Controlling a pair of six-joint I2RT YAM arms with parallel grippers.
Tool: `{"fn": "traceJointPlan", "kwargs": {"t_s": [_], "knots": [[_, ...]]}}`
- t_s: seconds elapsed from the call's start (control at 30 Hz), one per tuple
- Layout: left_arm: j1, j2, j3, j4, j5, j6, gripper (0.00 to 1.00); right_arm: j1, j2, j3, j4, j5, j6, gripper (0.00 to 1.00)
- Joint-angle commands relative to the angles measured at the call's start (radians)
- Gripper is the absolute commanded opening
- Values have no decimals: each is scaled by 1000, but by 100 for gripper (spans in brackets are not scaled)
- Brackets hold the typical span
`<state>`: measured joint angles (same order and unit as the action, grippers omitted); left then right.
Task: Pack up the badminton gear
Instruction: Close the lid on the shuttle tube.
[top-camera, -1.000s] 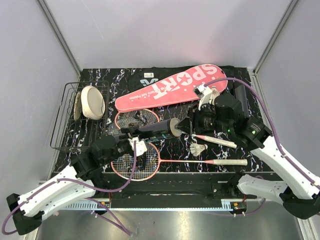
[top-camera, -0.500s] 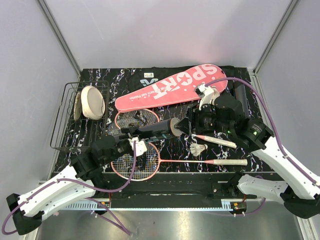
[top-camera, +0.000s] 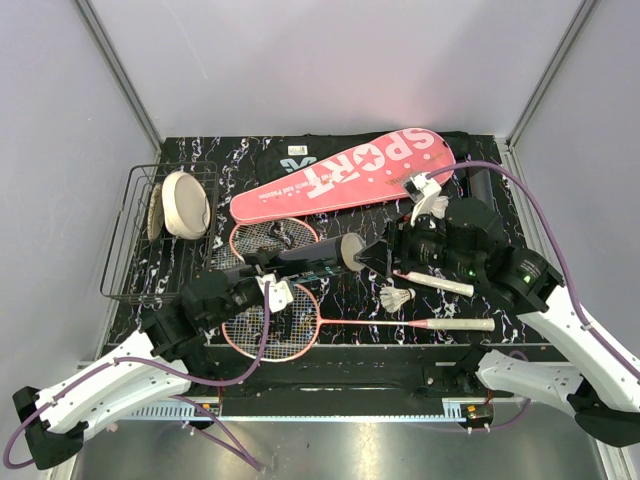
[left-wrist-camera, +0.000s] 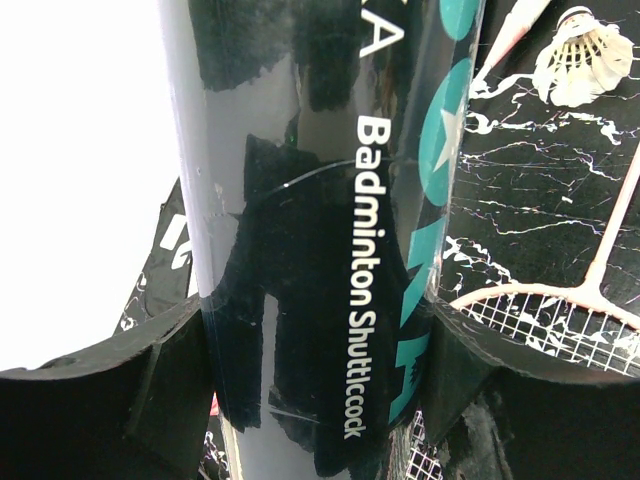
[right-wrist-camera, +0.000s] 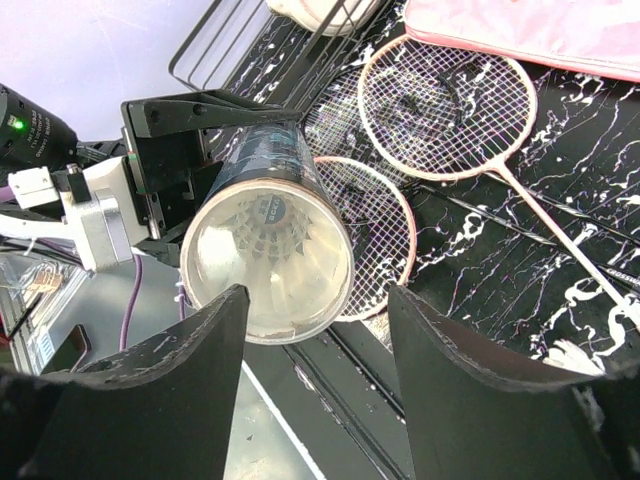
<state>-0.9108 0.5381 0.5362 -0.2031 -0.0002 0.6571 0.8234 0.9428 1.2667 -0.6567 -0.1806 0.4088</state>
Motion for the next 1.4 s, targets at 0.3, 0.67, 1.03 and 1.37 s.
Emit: {"fn": "traceJointPlan", "kwargs": {"t_s": [0.3, 0.67, 1.03, 1.37], "knots": [[-3, -24, 36, 122, 28, -2, 0, 10, -15, 8, -41, 92, -7, 62], [-5, -50, 28, 148, 75, -11, 0, -4, 16, -10, -3, 29, -11, 50], [-3, -53, 25, 156, 92, -11, 0, -4, 47, -56, 94, -92, 22, 32], [-3, -47, 21, 149, 71, -2, 0, -104, -19, -14, 46, -76, 28, 45]]}}
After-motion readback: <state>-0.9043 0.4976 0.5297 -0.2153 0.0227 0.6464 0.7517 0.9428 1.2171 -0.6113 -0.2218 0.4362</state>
